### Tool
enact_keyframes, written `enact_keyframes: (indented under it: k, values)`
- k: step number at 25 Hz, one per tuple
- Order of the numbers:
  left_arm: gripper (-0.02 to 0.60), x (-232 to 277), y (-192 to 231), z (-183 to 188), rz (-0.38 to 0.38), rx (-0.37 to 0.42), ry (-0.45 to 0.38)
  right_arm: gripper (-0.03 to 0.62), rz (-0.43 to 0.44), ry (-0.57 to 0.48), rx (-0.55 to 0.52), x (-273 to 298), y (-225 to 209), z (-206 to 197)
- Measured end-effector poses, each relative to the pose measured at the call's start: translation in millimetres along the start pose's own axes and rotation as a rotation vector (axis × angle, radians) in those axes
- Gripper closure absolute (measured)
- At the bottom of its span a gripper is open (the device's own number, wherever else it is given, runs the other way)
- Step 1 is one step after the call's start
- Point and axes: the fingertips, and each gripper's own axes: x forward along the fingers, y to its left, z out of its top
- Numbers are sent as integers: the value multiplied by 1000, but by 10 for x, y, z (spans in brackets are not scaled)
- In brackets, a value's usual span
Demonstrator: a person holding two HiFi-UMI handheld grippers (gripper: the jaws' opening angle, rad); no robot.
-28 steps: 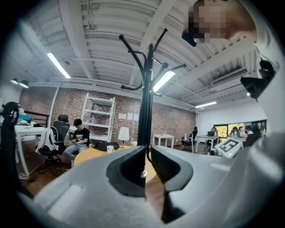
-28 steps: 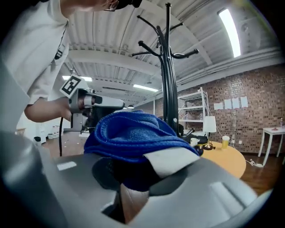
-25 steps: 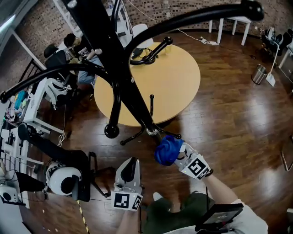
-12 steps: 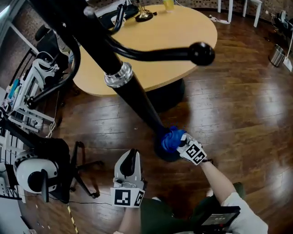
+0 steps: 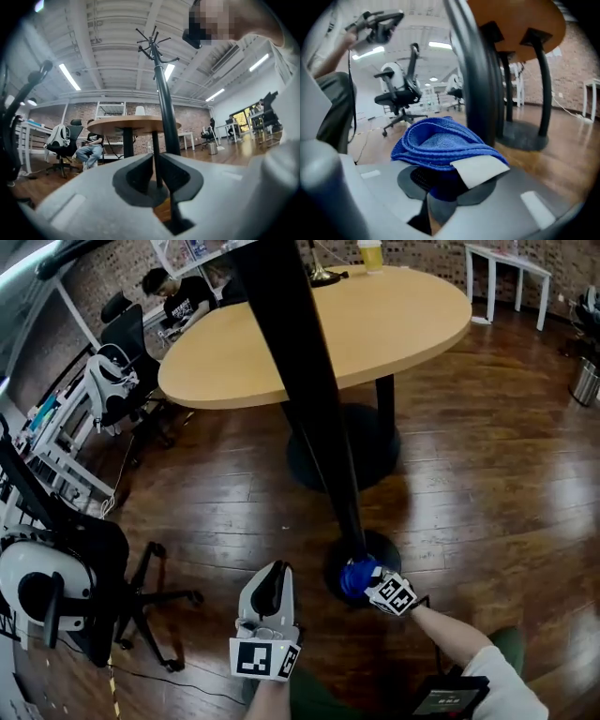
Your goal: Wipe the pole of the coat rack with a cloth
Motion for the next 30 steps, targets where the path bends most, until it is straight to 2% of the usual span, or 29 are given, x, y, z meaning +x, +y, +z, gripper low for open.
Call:
enact_keyframes:
  k: [2,5,7,9,10,12,13,15,17,19,23,25,26,28,30]
  values:
    - [541,-69,38,26,10,-21,-29,496,41,-169,-104,-435,319,1236]
    - [541,-116,55,-47,5,26,-5,496,-23,-454,-243,-1527,665,3558]
    - [541,-103,63,-127,-13,26,24,496,-59,-640,-252,-2248,807,4843]
    - [541,-101,58,-190,-26,14,38,496,-118,-710,-273,-2734,833,5672]
    - [541,-107,58,-214,-31,13,44,496,-153,-724,-329,-2890,827,5956]
    - [541,-129,98,-220,-31,12,50,496,-217,-742,-449,-3047,812,6290]
    - [541,-142,133,-194,-24,9,43,496,-234,-739,-473,-3038,806,6314]
    - [541,-170,196,-115,-4,-1,19,496,-237,-703,-472,-2835,782,6027]
    - [541,-185,226,-40,9,-9,-4,496,-244,-605,-439,-2390,662,5274]
    - [541,-210,230,-10,11,-12,-7,496,-265,-446,-346,-1655,456,4076]
    - [541,-291,242,-7,11,-9,-9,497,-326,-39,-199,37,33,1216]
    - [541,-330,209,3,6,-5,-17,499,-332,120,-162,525,-72,111]
    - [541,-345,187,6,2,-2,-20,499,-334,168,-157,660,-81,-270]
    - [541,-358,168,0,-6,7,-18,499,-333,224,-129,816,-46,-686]
    - [541,-338,210,-33,-7,11,-8,499,-324,213,-72,856,7,-623]
